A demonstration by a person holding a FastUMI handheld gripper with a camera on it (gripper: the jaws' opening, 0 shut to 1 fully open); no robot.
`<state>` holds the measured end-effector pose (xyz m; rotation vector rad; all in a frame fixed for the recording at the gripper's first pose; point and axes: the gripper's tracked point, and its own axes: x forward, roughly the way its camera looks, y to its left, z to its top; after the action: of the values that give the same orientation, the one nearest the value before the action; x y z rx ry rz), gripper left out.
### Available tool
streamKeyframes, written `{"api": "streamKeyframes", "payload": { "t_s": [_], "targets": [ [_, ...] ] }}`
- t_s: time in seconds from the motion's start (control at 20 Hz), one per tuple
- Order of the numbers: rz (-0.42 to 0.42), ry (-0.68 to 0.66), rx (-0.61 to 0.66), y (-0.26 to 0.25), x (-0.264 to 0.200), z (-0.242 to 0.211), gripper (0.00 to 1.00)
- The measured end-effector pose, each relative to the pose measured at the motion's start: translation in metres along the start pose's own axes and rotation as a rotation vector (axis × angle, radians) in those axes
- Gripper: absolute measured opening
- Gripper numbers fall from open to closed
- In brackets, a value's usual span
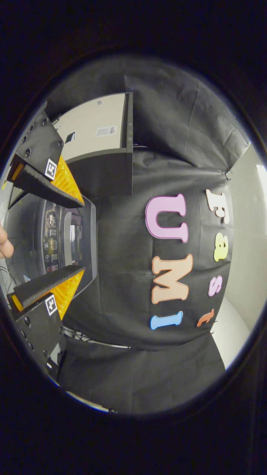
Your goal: Put the clothes into the washing machine and then close the washing machine lid.
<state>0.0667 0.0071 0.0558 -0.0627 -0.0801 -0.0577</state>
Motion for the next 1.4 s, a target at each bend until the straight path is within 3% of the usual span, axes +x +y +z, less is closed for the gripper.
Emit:
{"api": "streamKeyframes", "payload": {
  "t_s": [0.8,1.05,1.4],
  "targets": [
    [0.091,-0.022,-0.073,0.025,0.003,0.002,0.98],
    [0.04,-0.068,-0.14,0.015,0.004,0.009,0.98],
    [0.068,-0.069,-0.085,0.015,0.01,0.001,0.98]
  ]
}}
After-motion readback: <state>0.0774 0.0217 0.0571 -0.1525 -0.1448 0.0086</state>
